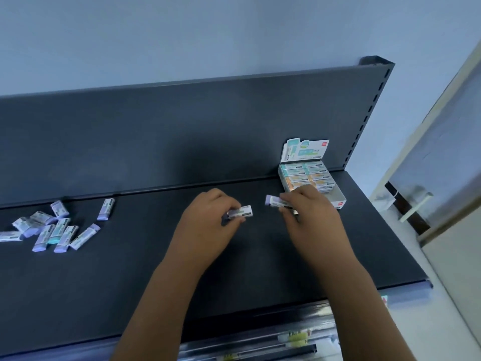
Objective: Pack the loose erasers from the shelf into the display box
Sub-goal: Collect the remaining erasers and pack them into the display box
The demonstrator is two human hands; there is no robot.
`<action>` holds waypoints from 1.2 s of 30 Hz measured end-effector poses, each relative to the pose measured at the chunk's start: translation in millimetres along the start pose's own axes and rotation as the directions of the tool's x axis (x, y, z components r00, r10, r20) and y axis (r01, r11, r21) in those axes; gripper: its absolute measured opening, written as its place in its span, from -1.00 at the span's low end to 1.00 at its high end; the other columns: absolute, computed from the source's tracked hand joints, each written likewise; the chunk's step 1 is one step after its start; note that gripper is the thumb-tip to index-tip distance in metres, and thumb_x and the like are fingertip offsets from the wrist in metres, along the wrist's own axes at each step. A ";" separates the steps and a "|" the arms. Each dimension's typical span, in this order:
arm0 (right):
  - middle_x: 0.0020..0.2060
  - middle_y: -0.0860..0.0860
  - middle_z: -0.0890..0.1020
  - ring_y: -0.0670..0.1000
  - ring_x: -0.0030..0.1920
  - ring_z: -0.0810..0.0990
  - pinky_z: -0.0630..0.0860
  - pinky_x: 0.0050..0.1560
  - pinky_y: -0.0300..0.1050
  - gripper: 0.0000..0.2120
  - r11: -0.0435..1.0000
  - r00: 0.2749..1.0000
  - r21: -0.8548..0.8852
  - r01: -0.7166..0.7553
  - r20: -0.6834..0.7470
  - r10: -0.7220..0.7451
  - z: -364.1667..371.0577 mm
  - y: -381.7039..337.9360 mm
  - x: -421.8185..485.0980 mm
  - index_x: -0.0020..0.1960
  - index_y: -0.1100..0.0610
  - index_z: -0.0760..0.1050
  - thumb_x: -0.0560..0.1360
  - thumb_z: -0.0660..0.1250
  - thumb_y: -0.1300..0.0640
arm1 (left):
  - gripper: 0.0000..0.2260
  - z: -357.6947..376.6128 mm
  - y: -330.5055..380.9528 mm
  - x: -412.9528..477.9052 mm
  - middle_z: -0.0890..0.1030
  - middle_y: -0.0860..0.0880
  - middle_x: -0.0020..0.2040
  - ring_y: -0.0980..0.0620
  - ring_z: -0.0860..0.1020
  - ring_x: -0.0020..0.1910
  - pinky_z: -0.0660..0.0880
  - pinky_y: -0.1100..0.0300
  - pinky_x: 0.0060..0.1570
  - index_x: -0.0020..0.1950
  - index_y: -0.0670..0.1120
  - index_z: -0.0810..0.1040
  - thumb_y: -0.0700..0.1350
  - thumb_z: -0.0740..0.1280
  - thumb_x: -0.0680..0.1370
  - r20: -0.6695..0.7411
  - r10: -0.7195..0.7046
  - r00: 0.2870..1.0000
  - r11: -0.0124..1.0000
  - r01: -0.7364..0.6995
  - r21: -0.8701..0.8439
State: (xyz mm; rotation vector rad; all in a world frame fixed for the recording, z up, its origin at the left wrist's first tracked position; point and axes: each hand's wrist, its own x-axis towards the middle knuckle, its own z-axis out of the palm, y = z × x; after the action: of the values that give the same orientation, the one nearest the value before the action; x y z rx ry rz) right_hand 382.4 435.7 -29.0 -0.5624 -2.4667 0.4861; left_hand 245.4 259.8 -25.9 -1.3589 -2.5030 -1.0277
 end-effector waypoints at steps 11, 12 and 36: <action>-0.04 0.01 0.56 0.10 -0.03 0.55 0.54 -0.03 -0.03 -0.78 0.997 0.997 -0.008 -0.073 0.031 0.073 -50.7 123.3 37.8 0.15 0.08 0.65 0.51 0.39 0.20 | -0.83 72.7 75.0 58.6 0.53 0.16 -0.04 0.12 0.50 -0.05 0.53 0.08 -0.02 0.07 0.02 0.65 -0.04 0.48 0.50 0.002 0.006 1.000 0.998 -0.006 0.064; -0.05 0.00 0.56 0.08 -0.04 0.54 0.53 -0.04 -0.03 -0.77 0.997 0.996 -0.006 -0.077 0.044 0.077 -54.3 133.6 42.1 0.15 0.06 0.65 0.52 0.39 0.18 | -0.82 79.6 80.6 65.3 0.54 0.15 -0.03 0.11 0.49 -0.04 0.53 0.09 -0.01 0.09 0.02 0.65 -0.03 0.47 0.50 0.010 0.013 1.000 0.996 -0.014 0.092; 0.02 -0.03 0.56 0.01 0.06 0.51 0.52 0.06 -0.07 -0.78 0.998 0.956 0.014 0.063 0.286 -0.065 -41.5 162.4 72.6 0.13 0.04 0.65 0.52 0.33 0.14 | -0.88 133.6 97.5 93.6 0.65 0.13 -0.03 0.02 0.52 -0.04 0.54 0.05 -0.12 0.04 0.03 0.67 0.00 0.42 0.53 0.184 0.064 0.981 0.966 -0.107 0.234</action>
State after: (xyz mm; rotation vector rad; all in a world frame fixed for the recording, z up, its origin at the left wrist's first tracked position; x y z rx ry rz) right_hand 398.2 617.5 -38.1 -0.4334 -2.7476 0.5818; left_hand 293.9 443.0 -41.2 -1.5228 -2.5595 -0.5842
